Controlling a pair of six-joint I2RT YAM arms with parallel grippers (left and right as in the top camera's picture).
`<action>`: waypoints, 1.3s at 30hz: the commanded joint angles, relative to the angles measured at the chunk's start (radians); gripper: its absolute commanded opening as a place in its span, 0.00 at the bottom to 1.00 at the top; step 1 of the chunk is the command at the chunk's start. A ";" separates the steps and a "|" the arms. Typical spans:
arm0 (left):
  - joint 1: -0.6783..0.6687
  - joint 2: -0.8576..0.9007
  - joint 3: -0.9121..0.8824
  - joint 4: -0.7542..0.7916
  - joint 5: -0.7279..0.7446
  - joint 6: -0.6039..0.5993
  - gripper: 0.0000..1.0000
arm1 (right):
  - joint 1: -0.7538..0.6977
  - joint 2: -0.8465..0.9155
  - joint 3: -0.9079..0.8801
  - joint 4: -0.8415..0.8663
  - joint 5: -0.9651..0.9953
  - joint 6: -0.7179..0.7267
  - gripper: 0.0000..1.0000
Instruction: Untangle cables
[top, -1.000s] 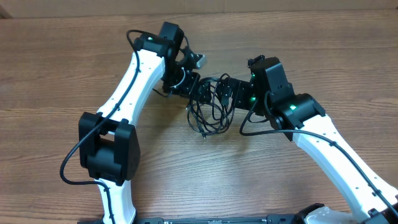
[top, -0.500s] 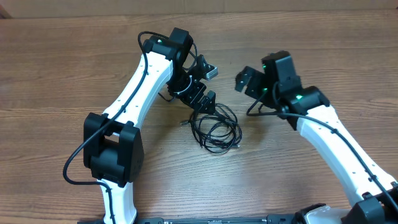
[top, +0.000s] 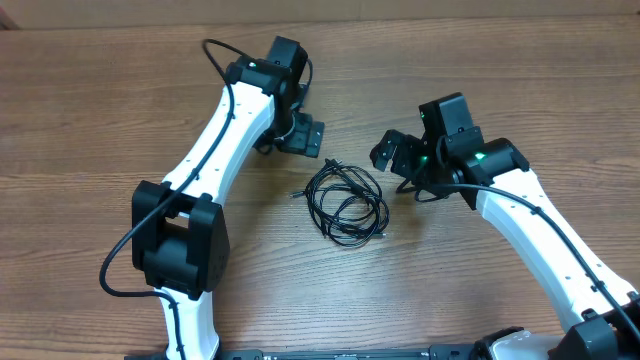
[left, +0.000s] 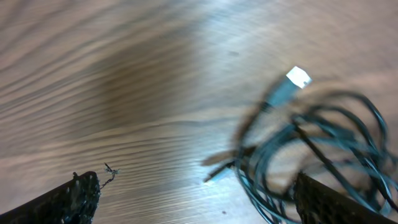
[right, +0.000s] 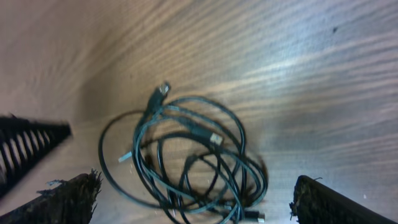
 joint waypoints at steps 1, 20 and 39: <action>0.031 -0.017 -0.003 0.009 -0.100 -0.154 1.00 | 0.014 0.000 0.027 -0.020 -0.025 -0.028 1.00; 0.114 -0.017 -0.003 0.028 -0.100 -0.163 0.99 | 0.018 0.006 -0.108 -0.021 0.133 -0.079 1.00; 0.114 -0.017 -0.003 0.028 -0.100 -0.163 1.00 | 0.167 0.006 -0.307 0.166 0.045 -0.109 1.00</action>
